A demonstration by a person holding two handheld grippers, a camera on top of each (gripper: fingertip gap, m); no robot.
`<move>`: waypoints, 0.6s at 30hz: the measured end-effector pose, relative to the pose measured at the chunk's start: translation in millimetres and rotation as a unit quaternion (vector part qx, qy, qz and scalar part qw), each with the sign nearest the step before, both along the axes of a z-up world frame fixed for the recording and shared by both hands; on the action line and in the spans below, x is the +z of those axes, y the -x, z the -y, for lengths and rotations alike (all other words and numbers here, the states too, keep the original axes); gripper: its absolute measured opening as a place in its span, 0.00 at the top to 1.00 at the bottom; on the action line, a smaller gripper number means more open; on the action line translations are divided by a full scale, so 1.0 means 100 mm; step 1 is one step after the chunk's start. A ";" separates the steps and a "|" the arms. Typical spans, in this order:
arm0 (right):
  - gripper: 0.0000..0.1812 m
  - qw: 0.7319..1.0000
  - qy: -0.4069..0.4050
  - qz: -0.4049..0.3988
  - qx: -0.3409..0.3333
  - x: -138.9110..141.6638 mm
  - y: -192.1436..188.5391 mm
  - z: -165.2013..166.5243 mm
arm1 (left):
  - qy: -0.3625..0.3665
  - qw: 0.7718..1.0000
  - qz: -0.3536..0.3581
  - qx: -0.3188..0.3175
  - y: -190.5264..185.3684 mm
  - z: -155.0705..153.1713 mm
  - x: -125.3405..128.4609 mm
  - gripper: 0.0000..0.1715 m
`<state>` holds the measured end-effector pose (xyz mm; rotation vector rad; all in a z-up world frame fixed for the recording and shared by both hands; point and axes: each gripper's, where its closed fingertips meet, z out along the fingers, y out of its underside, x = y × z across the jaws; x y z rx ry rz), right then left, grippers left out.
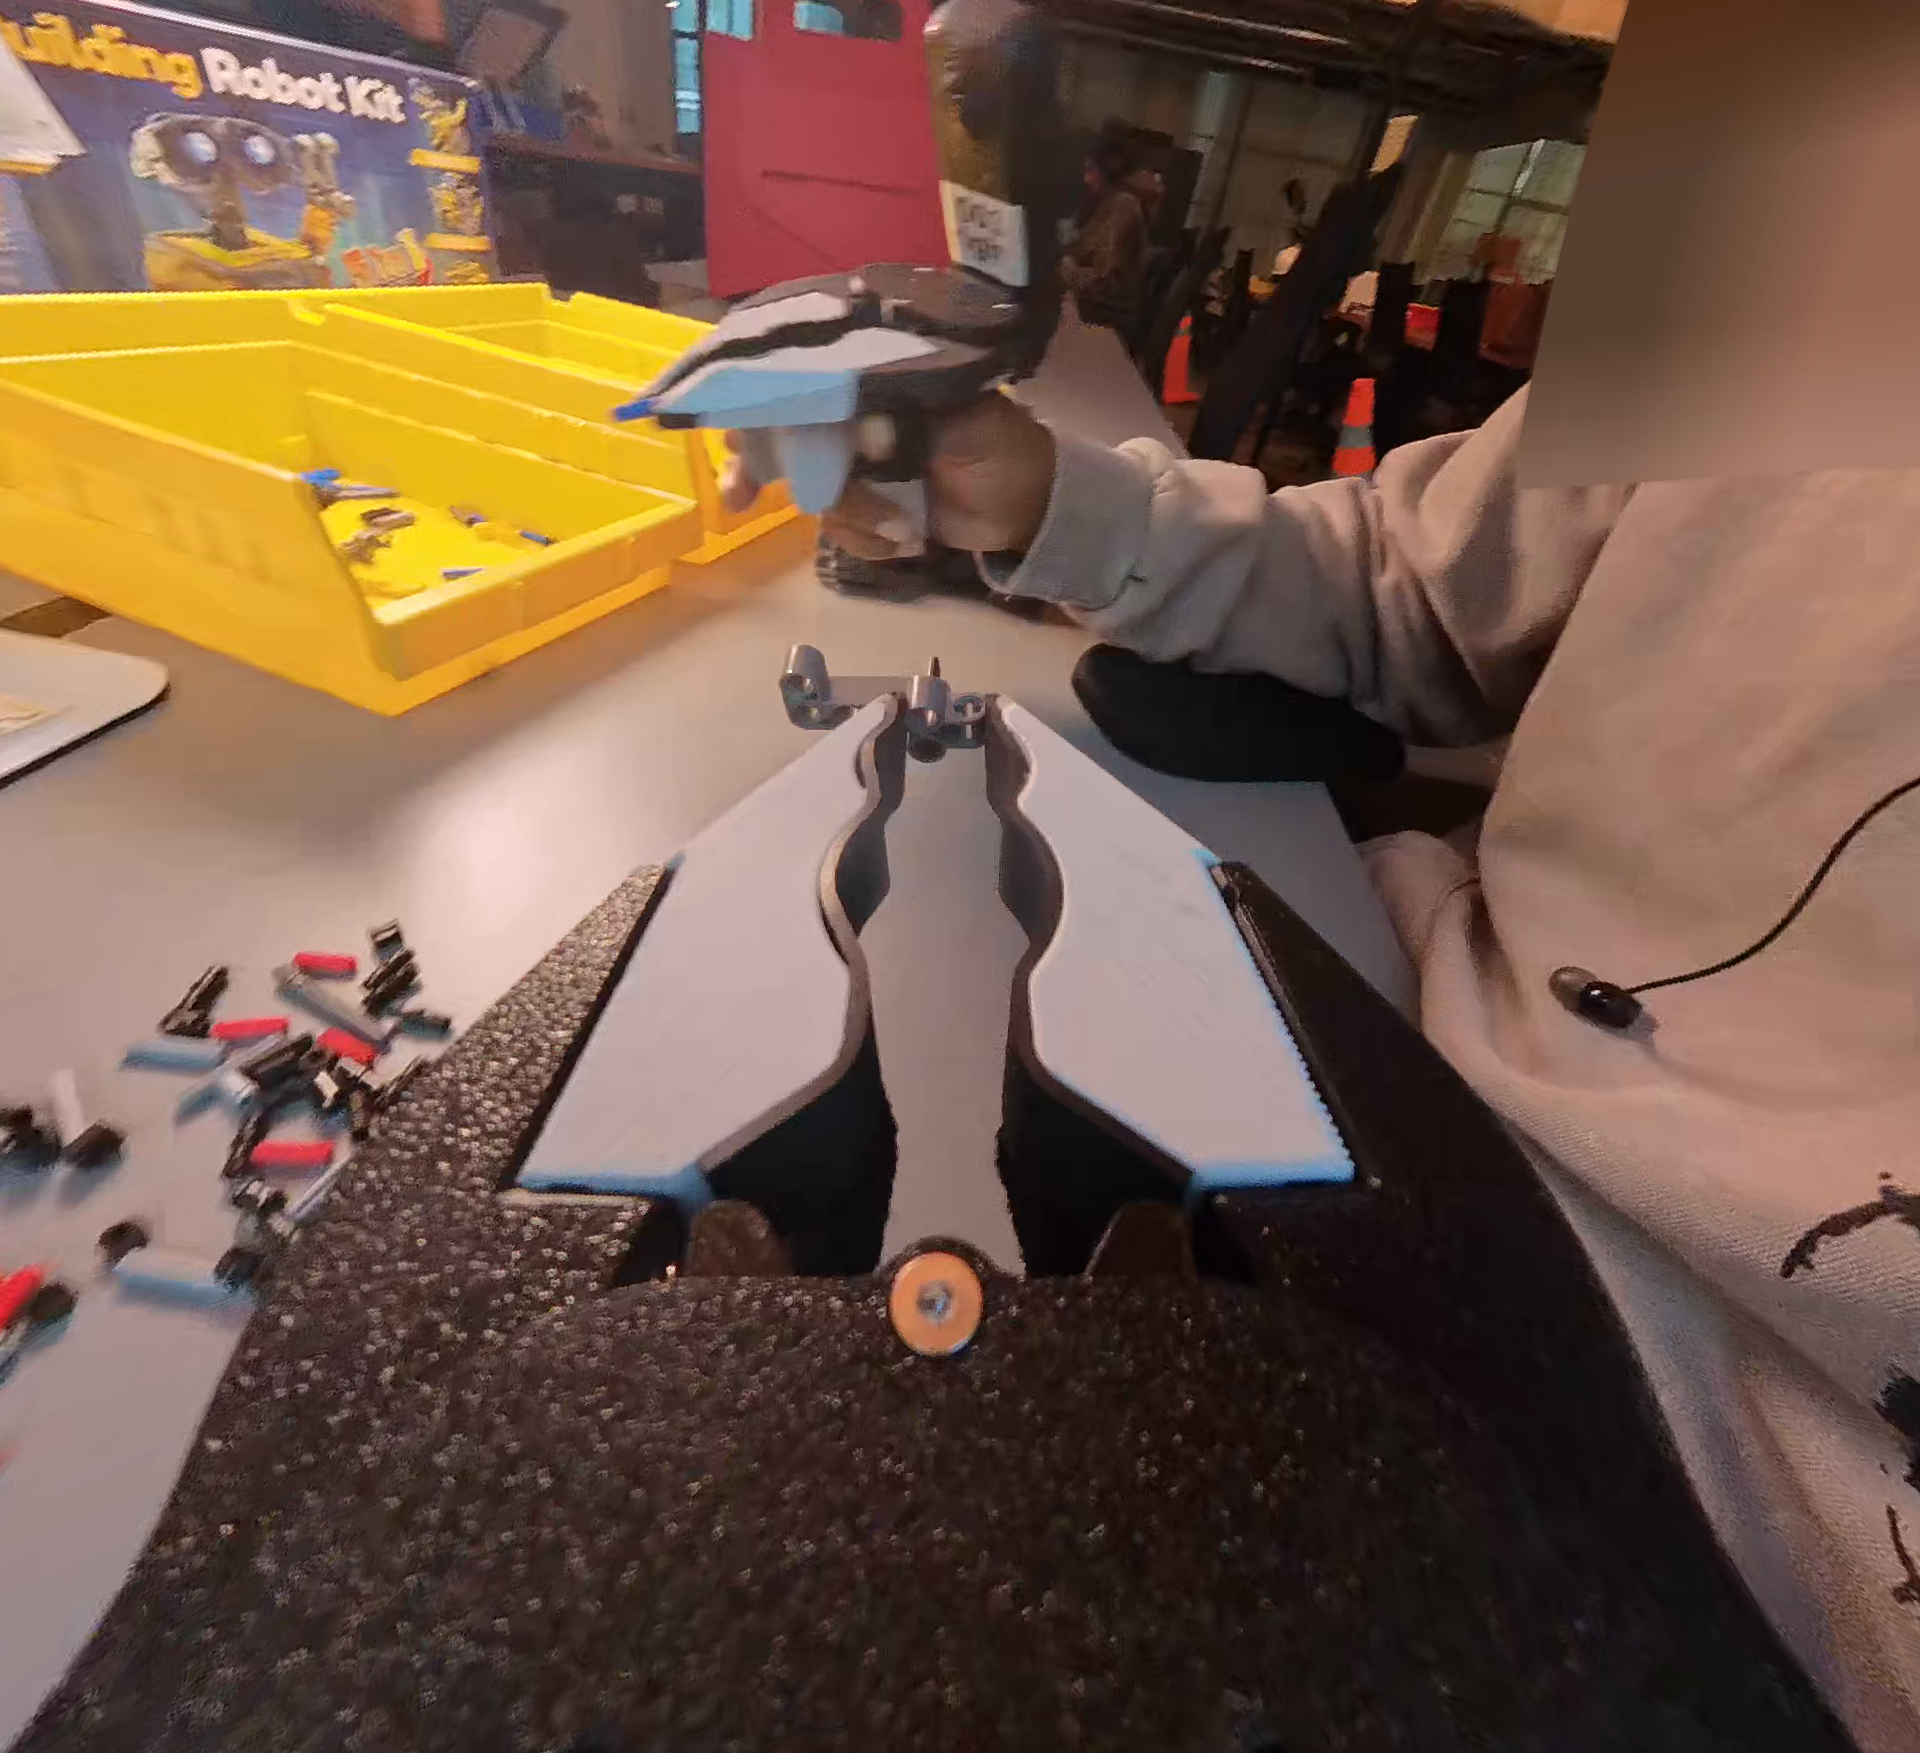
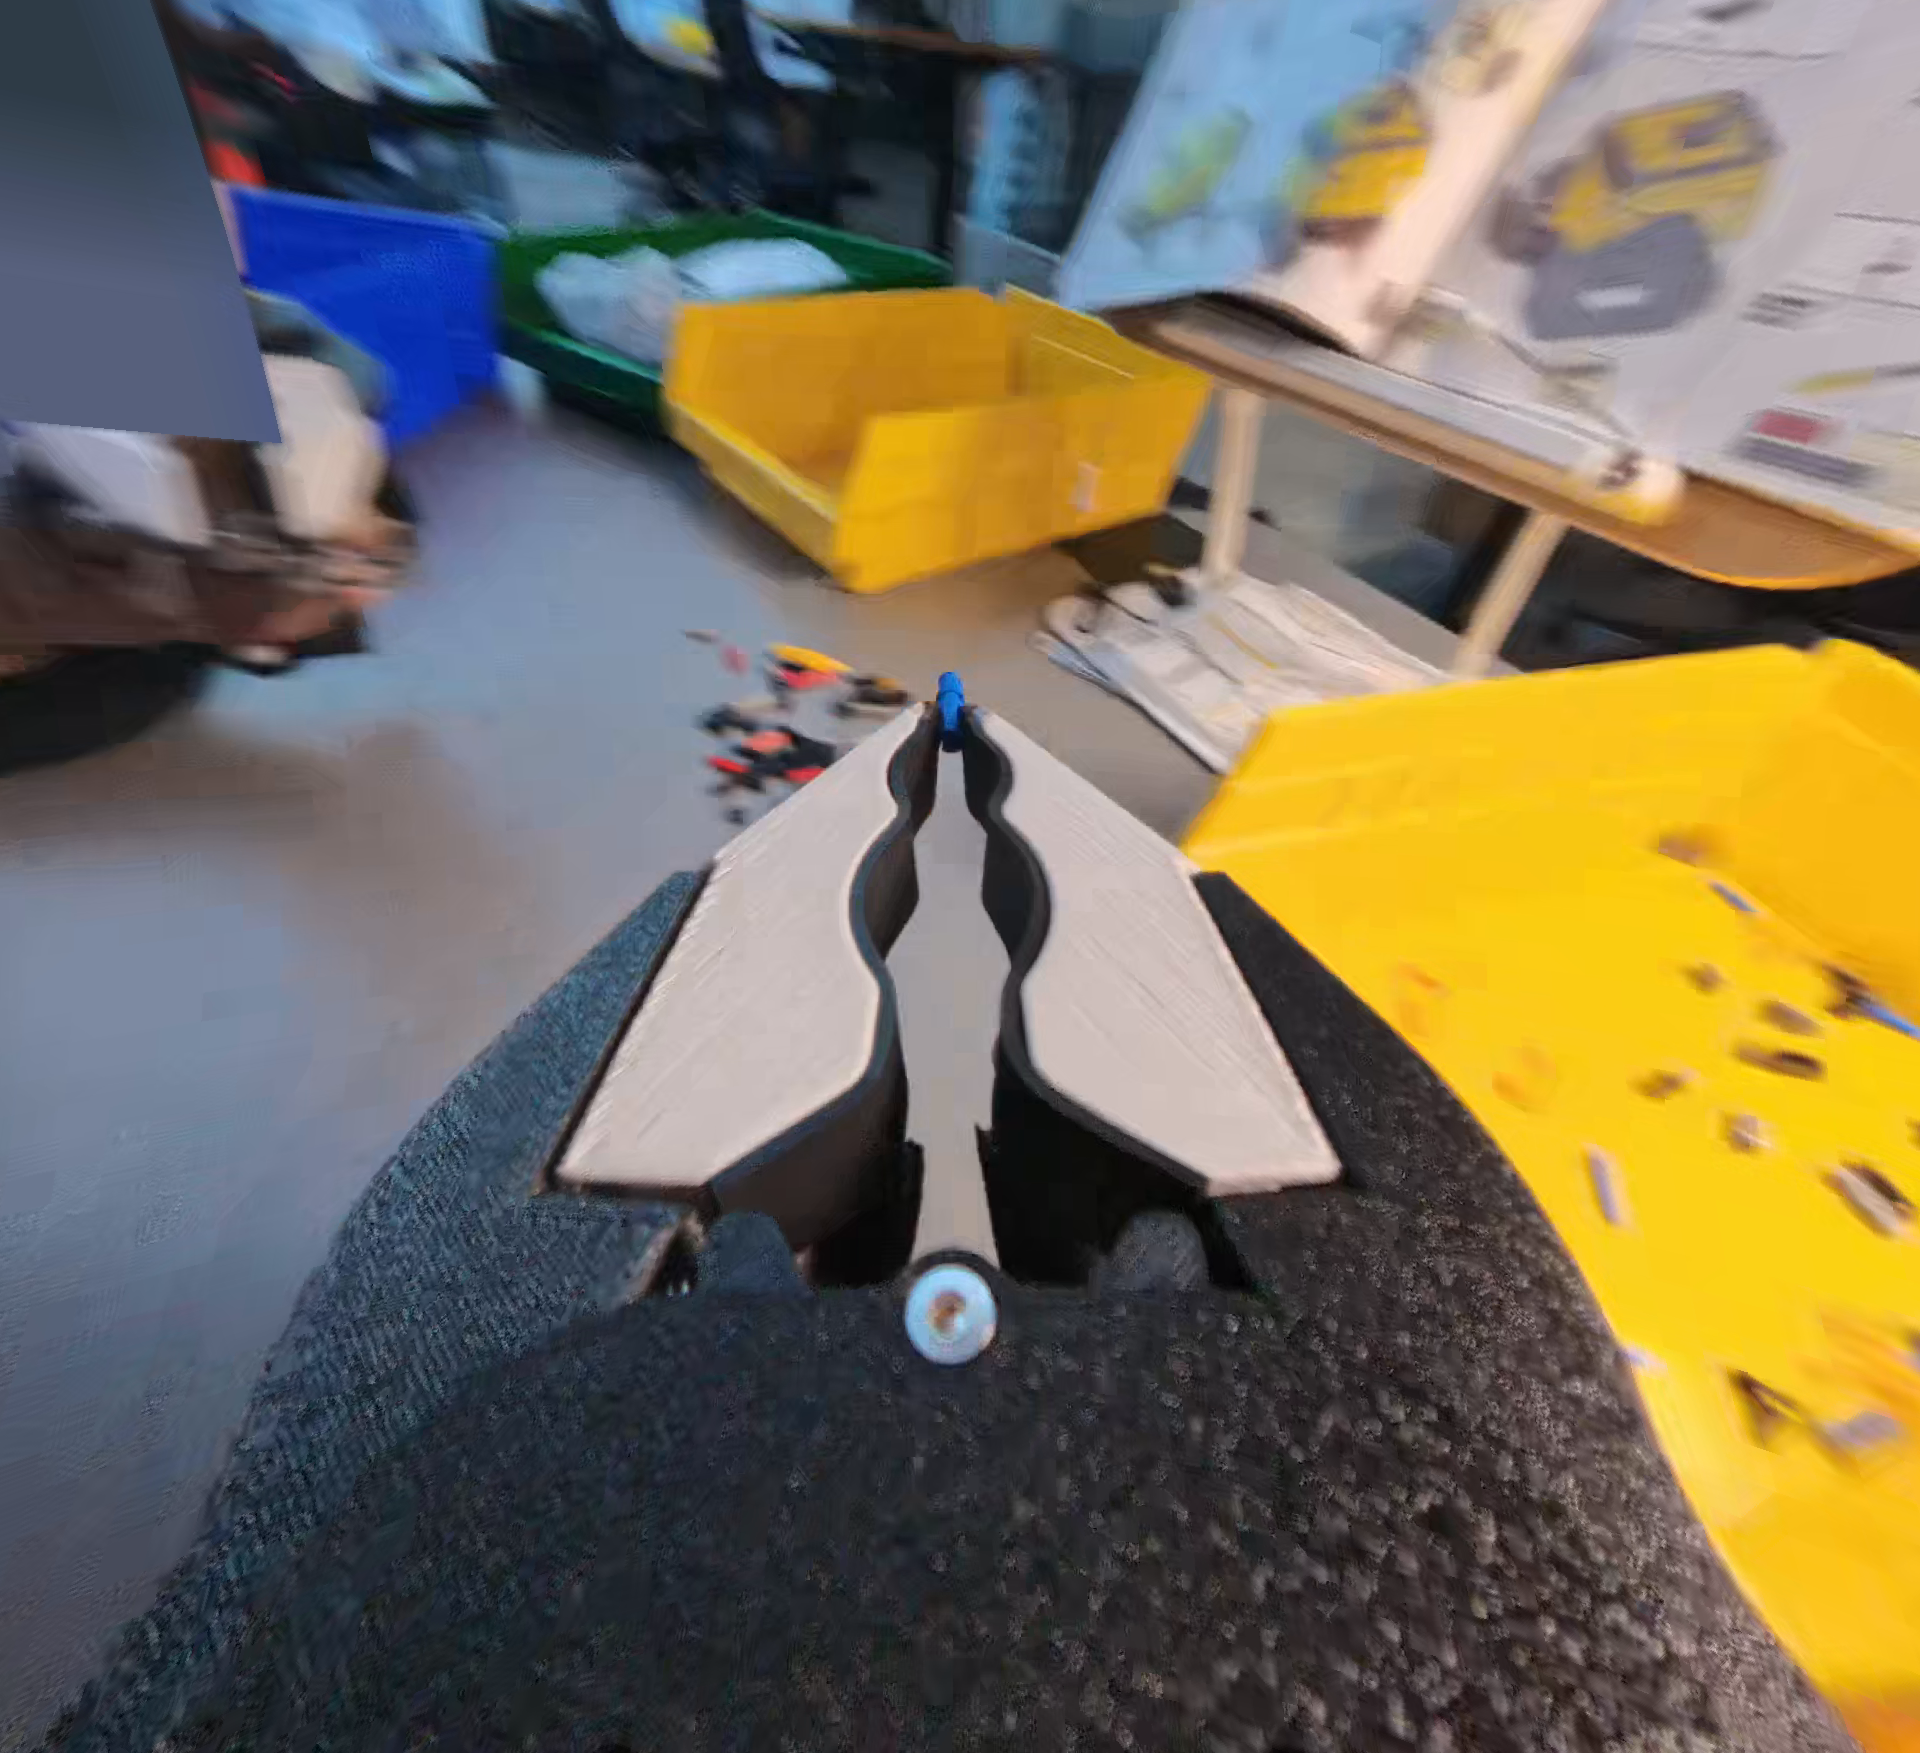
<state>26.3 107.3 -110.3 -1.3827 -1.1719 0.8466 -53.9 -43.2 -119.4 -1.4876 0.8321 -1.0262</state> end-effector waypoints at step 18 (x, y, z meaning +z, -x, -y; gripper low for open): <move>0.86 0.948 -0.073 0.098 -0.295 0.09 -0.57 -1.34 | 0.062 0.994 0.071 -0.057 -0.07 0.08 -0.06 0.91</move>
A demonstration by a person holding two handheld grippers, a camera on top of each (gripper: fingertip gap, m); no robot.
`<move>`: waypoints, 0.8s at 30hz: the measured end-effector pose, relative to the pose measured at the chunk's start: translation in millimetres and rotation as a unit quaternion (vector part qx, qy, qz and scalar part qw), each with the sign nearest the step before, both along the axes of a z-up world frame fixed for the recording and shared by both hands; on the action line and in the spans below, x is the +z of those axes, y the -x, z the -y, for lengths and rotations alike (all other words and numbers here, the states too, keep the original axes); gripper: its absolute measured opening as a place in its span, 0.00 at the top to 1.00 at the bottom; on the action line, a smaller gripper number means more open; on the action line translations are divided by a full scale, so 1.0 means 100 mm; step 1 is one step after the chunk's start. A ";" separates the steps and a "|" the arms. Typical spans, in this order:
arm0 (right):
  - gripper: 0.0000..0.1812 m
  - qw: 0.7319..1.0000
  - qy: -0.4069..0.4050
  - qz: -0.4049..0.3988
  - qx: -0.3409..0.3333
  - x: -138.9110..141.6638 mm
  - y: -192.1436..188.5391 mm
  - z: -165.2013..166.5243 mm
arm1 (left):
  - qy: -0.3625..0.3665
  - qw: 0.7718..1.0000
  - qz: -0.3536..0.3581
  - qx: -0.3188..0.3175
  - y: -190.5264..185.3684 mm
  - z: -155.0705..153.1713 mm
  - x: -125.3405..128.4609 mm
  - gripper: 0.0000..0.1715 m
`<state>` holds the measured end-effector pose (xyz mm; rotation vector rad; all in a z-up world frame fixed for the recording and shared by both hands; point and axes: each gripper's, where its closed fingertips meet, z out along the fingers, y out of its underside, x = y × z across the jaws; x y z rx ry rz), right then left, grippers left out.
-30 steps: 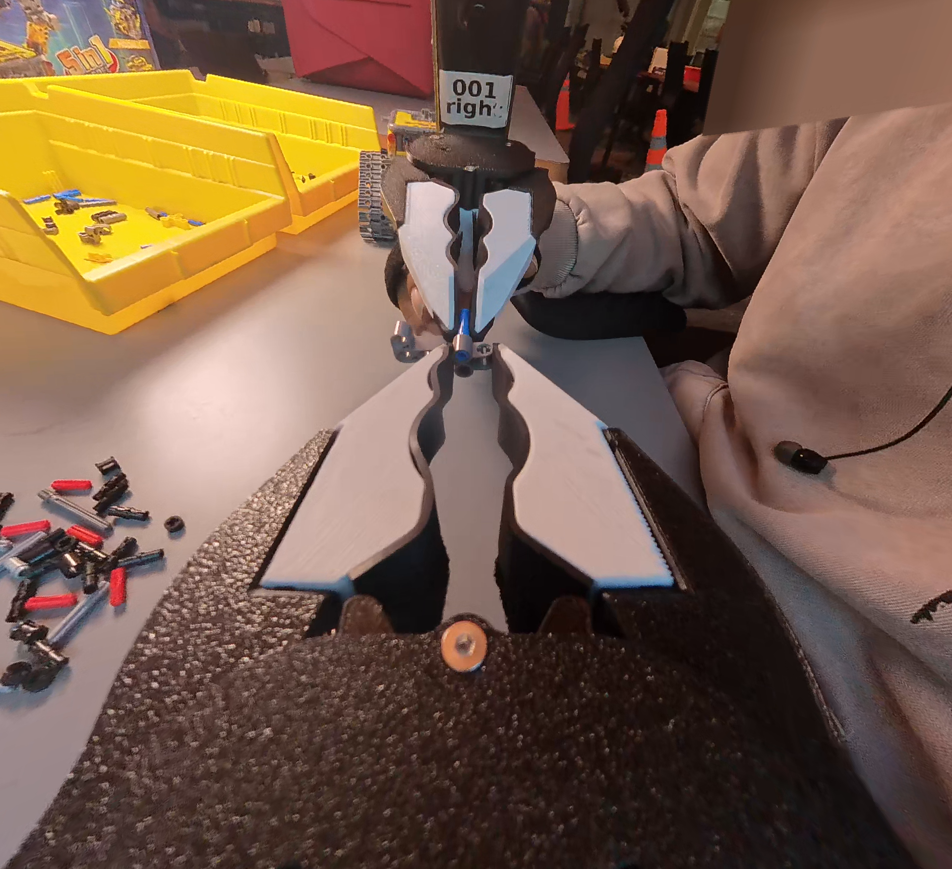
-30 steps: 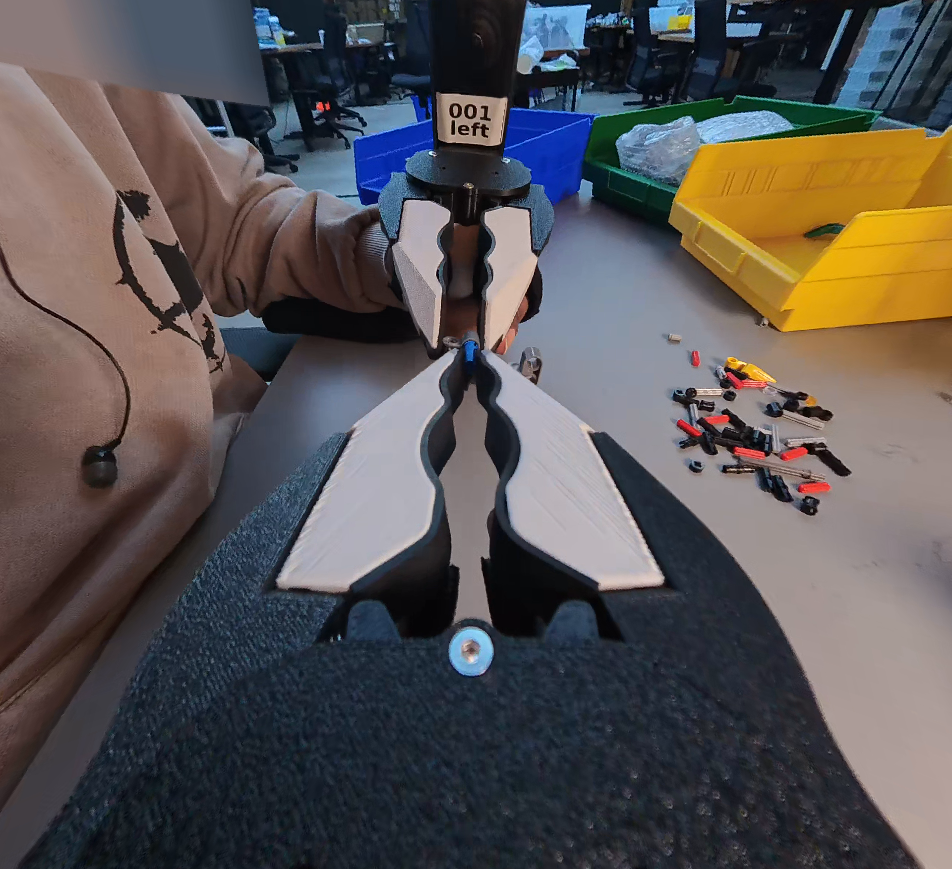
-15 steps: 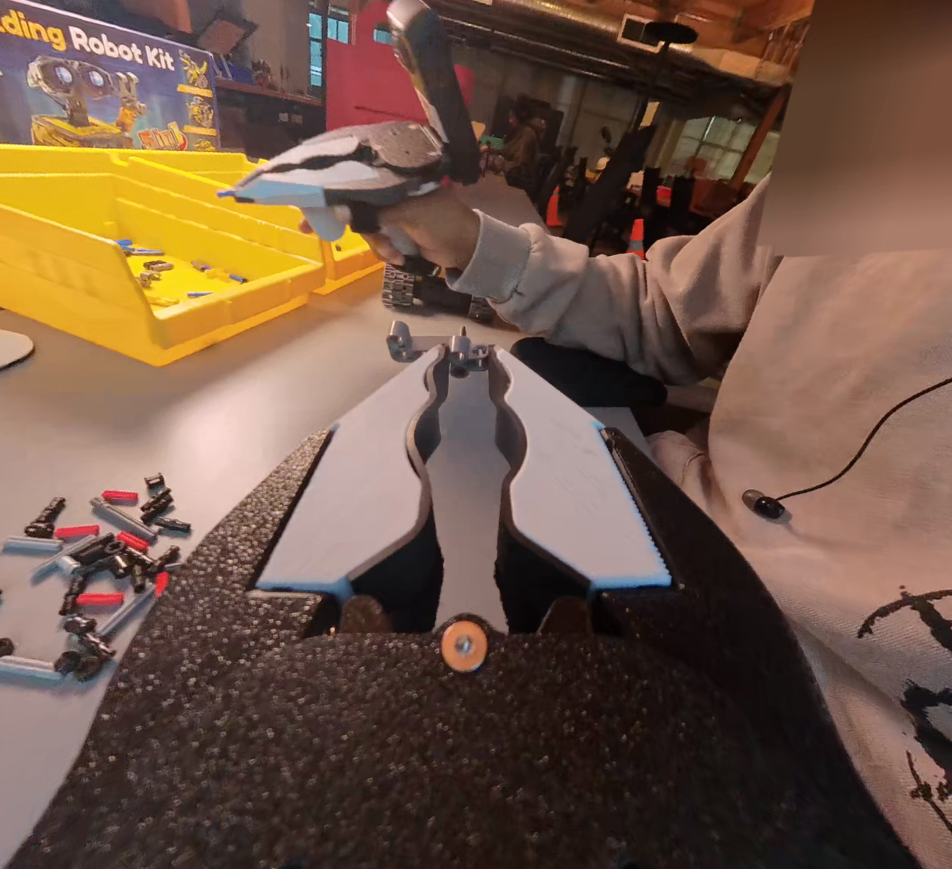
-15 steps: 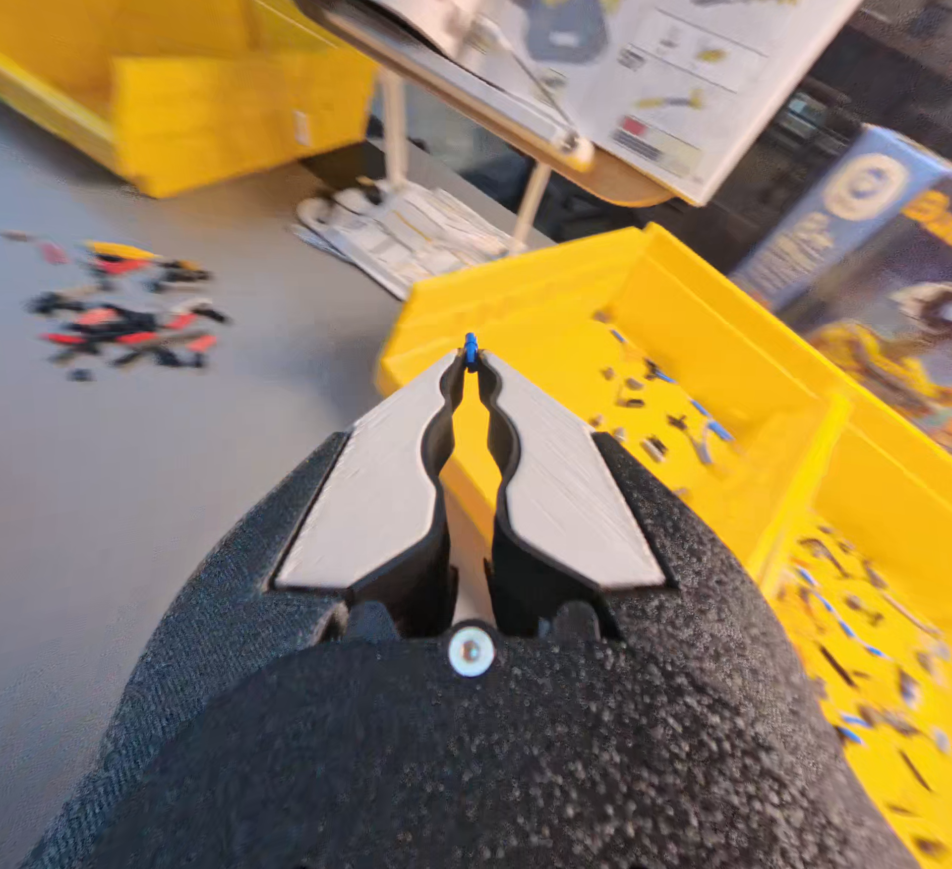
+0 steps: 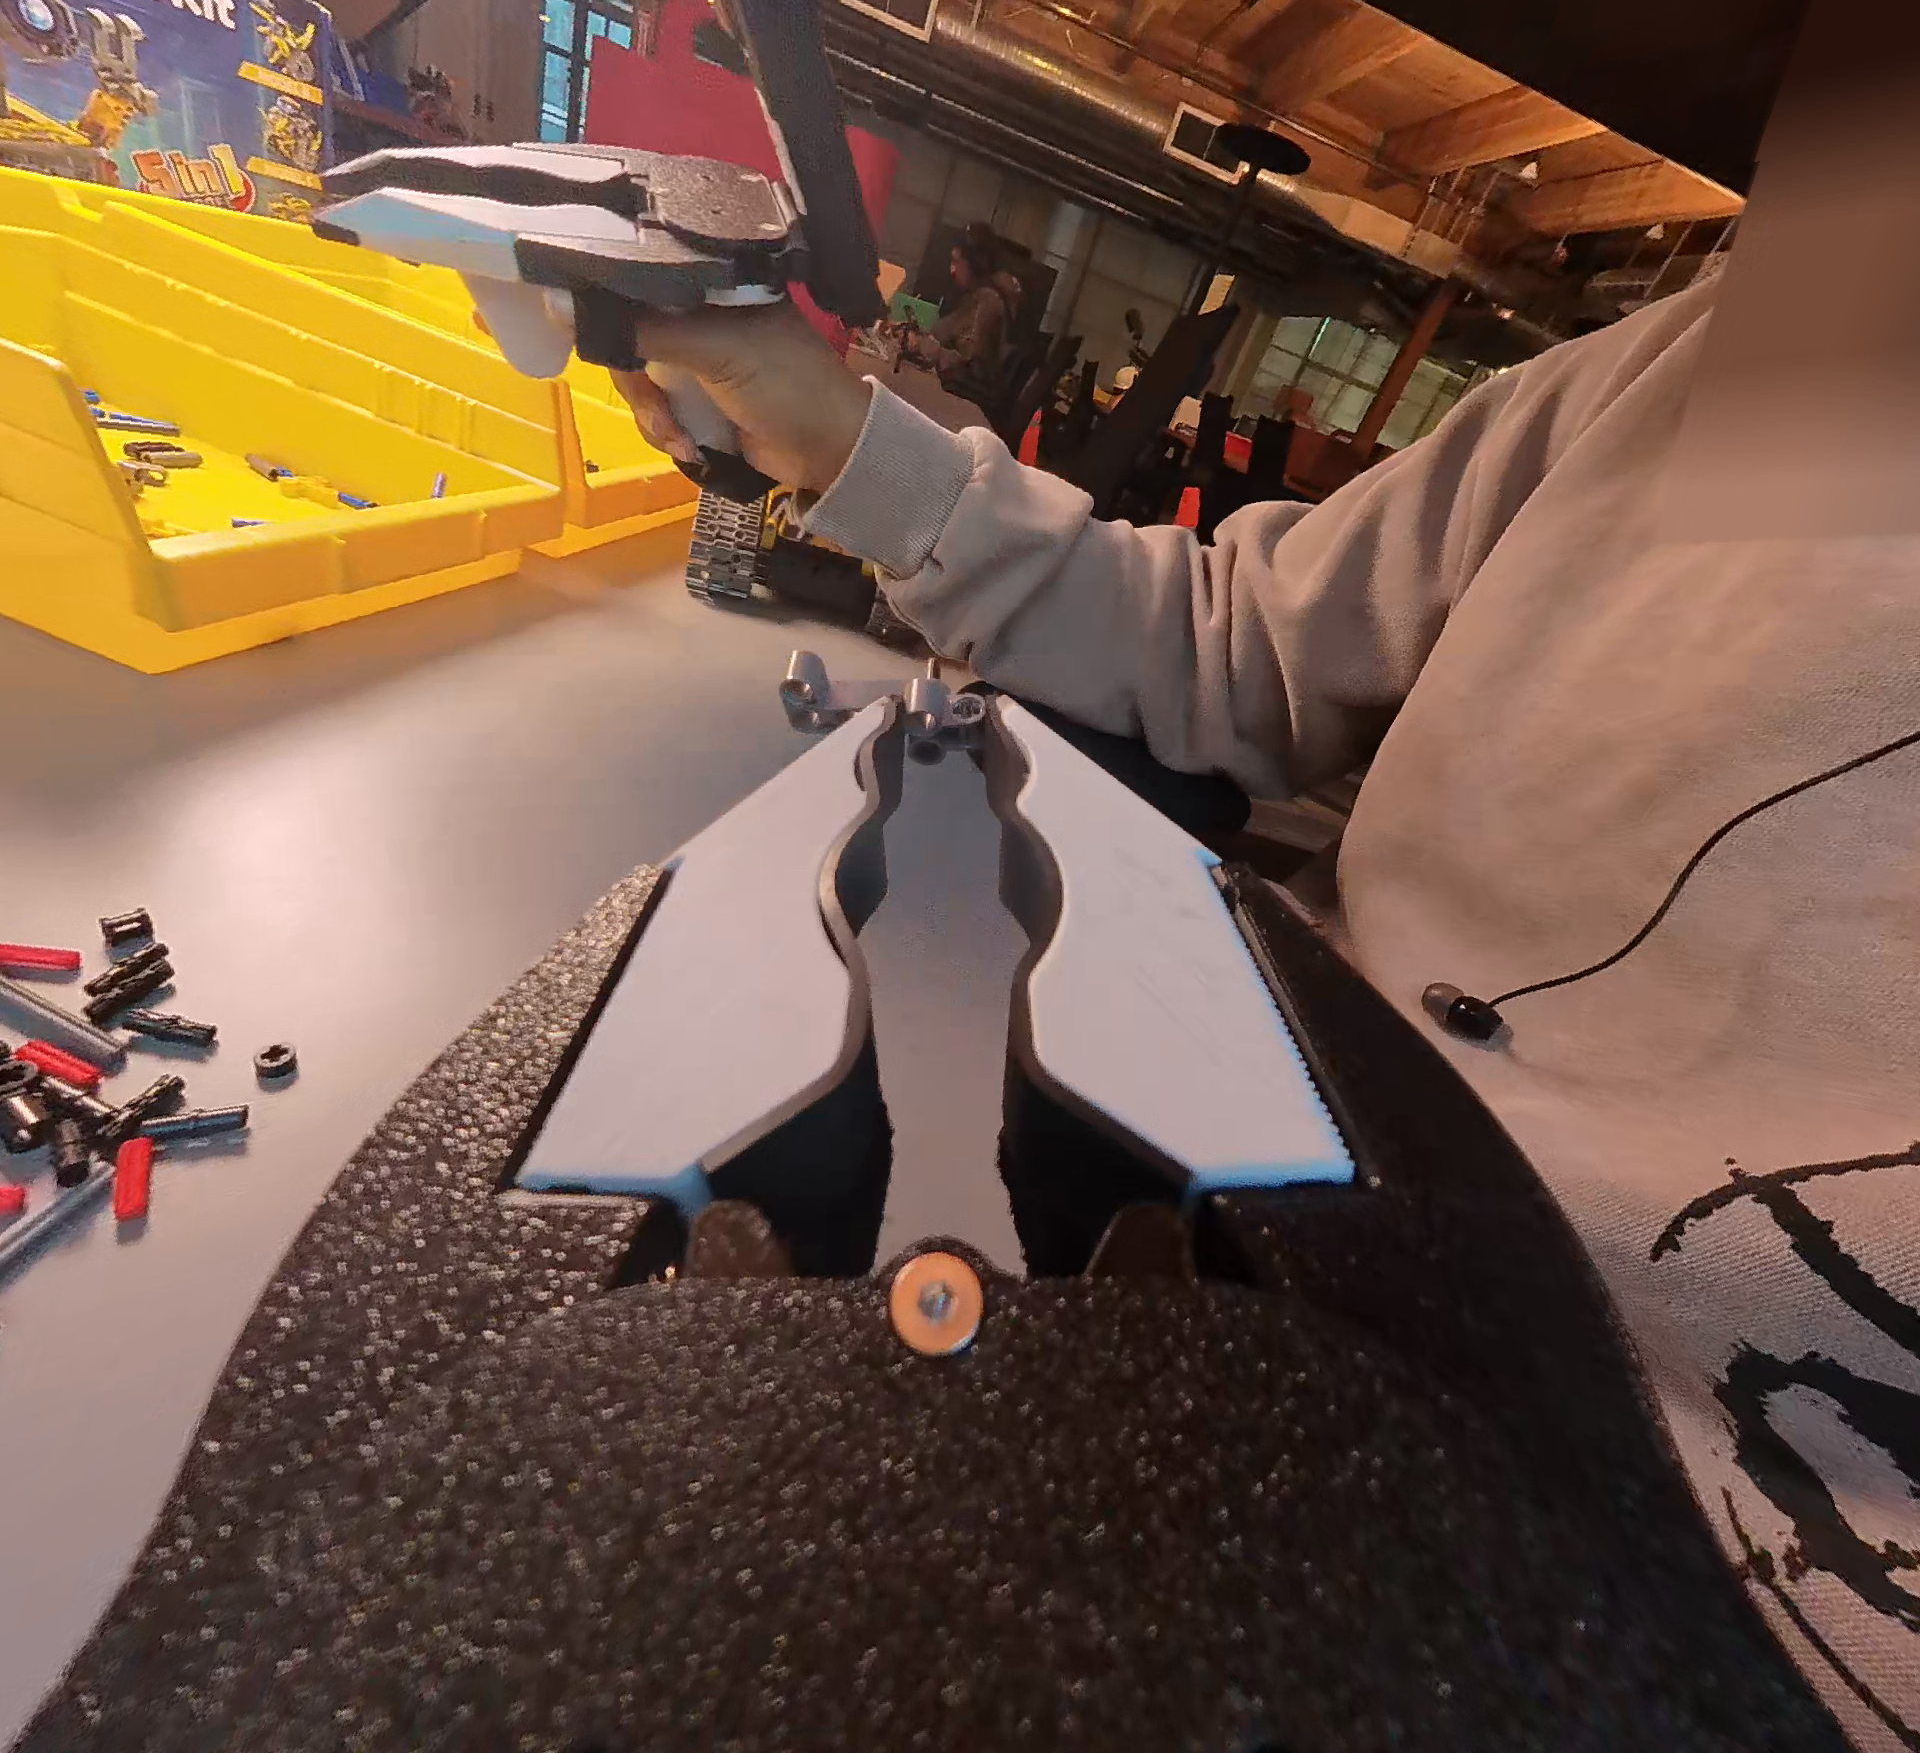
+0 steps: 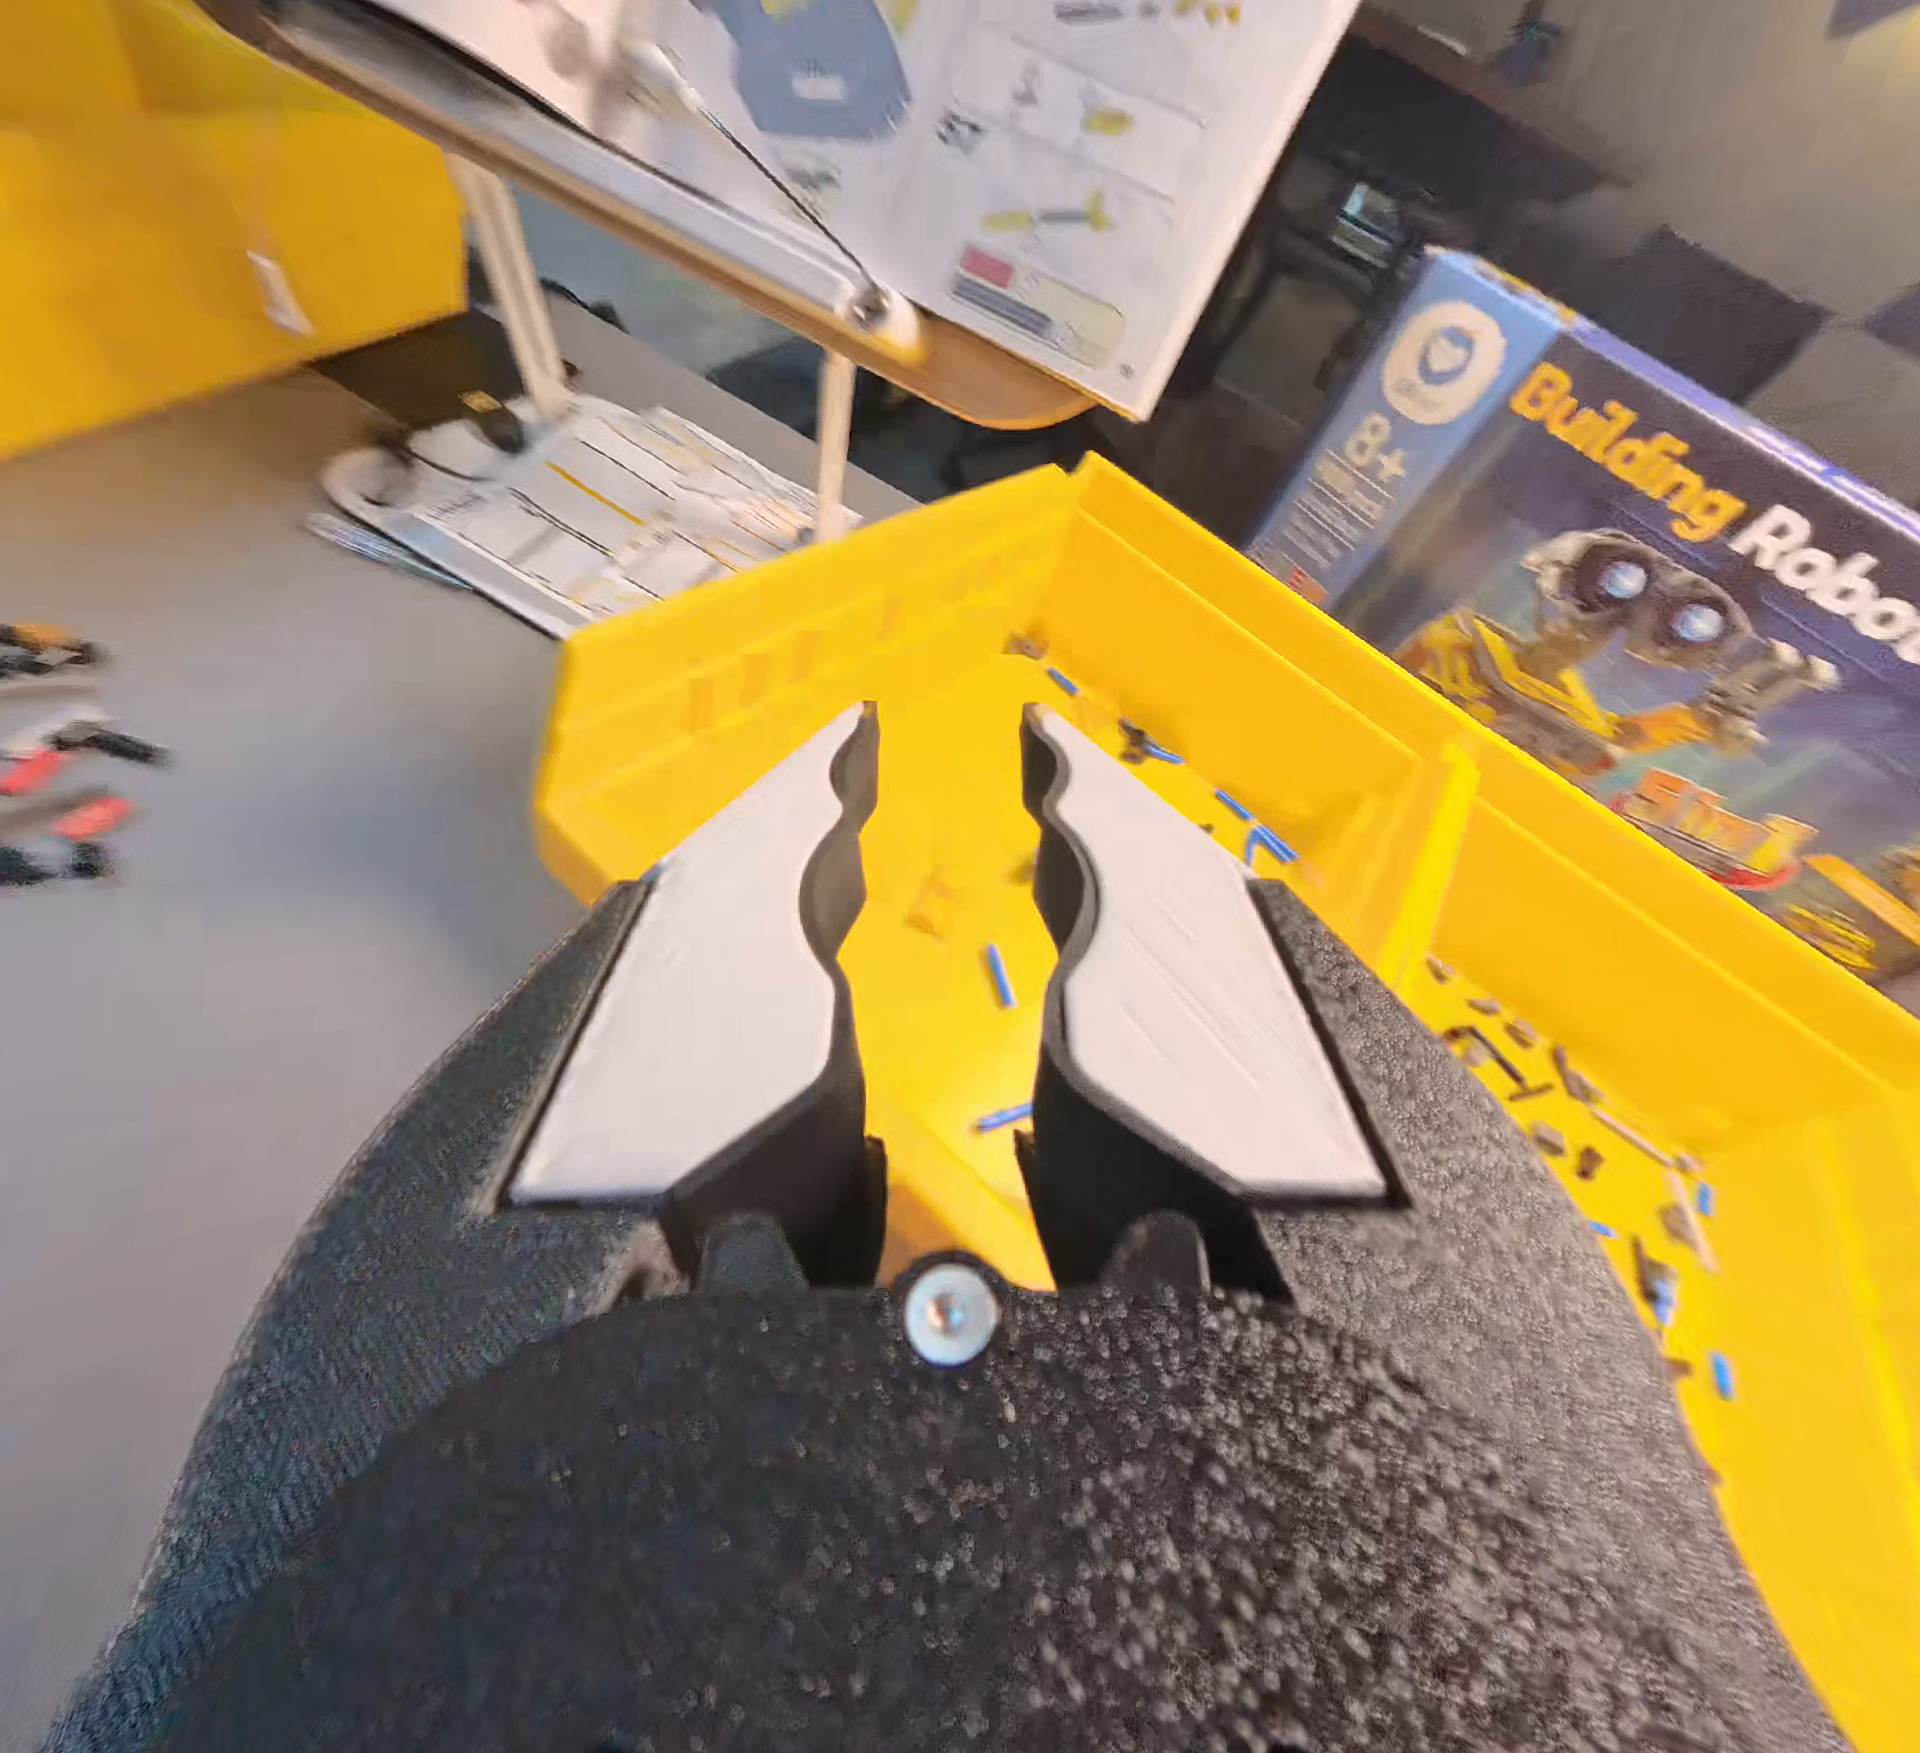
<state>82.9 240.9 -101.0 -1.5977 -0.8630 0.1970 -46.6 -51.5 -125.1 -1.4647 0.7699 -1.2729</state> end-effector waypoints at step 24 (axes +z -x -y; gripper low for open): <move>0.99 0.827 0.128 -0.055 0.545 -0.36 1.18 2.92 | -0.023 0.999 -0.038 -0.013 -0.12 0.07 -0.10 0.91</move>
